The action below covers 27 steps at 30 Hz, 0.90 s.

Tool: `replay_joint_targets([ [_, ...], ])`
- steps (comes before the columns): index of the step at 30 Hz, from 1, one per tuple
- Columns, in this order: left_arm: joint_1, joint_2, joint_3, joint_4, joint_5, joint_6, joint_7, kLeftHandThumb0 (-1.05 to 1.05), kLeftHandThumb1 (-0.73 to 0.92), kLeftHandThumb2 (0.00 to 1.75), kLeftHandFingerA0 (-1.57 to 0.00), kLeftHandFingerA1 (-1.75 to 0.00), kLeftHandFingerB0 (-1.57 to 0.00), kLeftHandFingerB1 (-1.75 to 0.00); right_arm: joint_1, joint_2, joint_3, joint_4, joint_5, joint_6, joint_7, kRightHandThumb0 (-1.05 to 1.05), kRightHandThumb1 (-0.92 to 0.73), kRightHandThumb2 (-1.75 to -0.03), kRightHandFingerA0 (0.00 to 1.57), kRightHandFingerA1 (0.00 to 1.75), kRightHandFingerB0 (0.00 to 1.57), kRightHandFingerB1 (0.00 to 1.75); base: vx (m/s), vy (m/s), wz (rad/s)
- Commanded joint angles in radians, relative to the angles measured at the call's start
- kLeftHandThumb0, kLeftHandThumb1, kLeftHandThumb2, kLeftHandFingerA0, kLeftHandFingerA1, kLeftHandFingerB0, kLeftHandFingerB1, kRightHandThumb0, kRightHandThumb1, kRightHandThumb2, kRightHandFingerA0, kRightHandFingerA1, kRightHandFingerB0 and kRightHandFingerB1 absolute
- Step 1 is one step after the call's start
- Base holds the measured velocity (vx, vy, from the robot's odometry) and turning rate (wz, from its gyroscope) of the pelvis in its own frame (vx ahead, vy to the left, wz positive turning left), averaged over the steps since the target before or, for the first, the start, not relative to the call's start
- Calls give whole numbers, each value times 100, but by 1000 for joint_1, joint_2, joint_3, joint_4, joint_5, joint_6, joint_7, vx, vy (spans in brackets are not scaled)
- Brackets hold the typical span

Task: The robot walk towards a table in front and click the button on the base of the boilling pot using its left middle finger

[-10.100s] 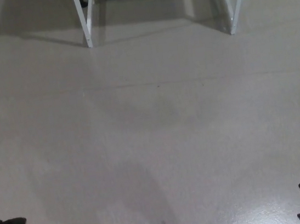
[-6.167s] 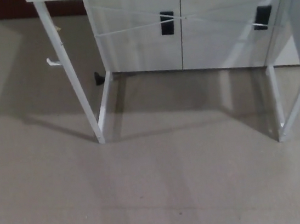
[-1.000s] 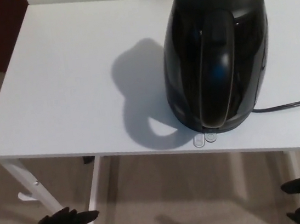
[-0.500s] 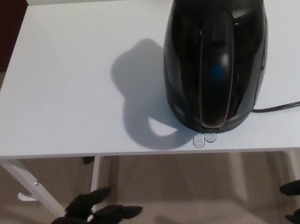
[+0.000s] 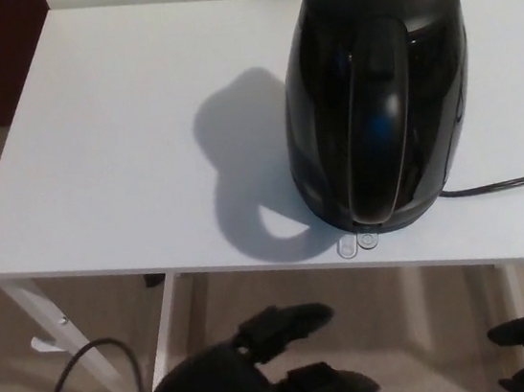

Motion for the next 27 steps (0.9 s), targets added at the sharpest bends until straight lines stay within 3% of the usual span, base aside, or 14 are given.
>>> replay_joint_targets([
  [1, -100, 19, -97, 12, 256, -78, 40, -49, 80, 65, -27, -34, -21, -28, 20, -19, -20, -6, 31, -23, 56, -52, -45, -58, 75, 44, 68, 43, 0, 0, 0],
  [2, -130, 9, -117, 15, 274, -75, 32, -49, 80, 65, -27, -34, -21, -28, 18, -25, -13, -20, 16, -13, 42, -52, -45, -58, 75, 44, 68, 43, 0, 0, 0],
  [3, -136, 8, -126, 2, 285, -69, 20, -49, 81, 65, -25, -34, -19, -28, 19, -28, -6, -18, 4, -7, 38, -49, -37, -81, 70, 60, 53, 52, 0, 0, 0],
  [4, -148, 1, -136, 9, 291, -66, 32, -49, 79, 64, -29, -35, -22, -28, 20, -28, -7, -22, 7, 0, 43, -51, -47, -55, 77, 43, 68, 41, 0, 0, 0],
  [8, -202, -11, -156, 67, 312, -50, 75, -50, 79, 64, -30, -34, -23, -29, 11, -31, -6, -31, 7, 8, 55, -52, -48, -55, 82, 44, 68, 41, 0, 0, 0],
  [9, -211, -13, -162, 79, 322, -42, 85, -61, 67, 88, -21, -43, -15, -39, 12, -31, -6, -33, 6, 10, 55, -52, -48, -55, 82, 44, 68, 41, 0, 0, 0],
  [10, -218, -14, -169, 91, 332, -34, 95, -61, 67, 88, -21, -43, -15, -39, 16, -31, -5, -35, 5, 10, 55, -52, -48, -55, 82, 44, 68, 41, 0, 0, 0],
  [11, -229, -16, -173, 102, 344, -22, 100, -58, 82, 65, -28, -30, -19, -27, 16, -31, -5, -36, 5, 11, 55, -52, -48, -55, 82, 44, 68, 41, 0, 0, 0],
  [13, -239, -17, -177, 119, 340, -14, 103, -49, 79, 64, -29, -34, -26, -29, 4, -38, 22, -12, -34, -66, 31, -61, -54, -58, 89, 49, 76, 43, 0, 0, 0],
  [15, -261, -24, -182, 179, 353, -10, 153, -49, 77, 63, -32, -34, -27, -30, 7, -34, 17, -4, -27, -58, 15, -58, -53, -58, 80, 45, 75, 42, 0, 0, 0],
  [20, -293, -36, -188, 226, 381, 16, 180, -50, 78, 63, -31, -34, -26, -29, 7, -27, 2, 22, -2, -85, 31, -61, -52, -57, 83, 44, 74, 42, 0, 0, 0],
  [22, -305, -41, -187, 226, 393, 37, 160, -51, 77, 63, -31, -34, -24, -29, 8, -28, 0, 20, 2, -84, 38, -61, -49, -59, 73, 43, 67, 41, 0, 0, 0],
  [26, -324, -51, -183, 245, 385, 36, 171, -50, 76, 63, -31, -34, -25, -29, 2, -27, 0, 33, 7, -109, 54, -67, -52, -62, 69, 43, 64, 41, 0, 0, 0],
  [27, -328, -55, -183, 255, 385, 36, 184, -50, 75, 63, -33, -35, -26, -29, -2, -28, 1, 36, 4, -107, 51, -63, -57, -58, 78, 43, 72, 41, 0, 0, 0],
])
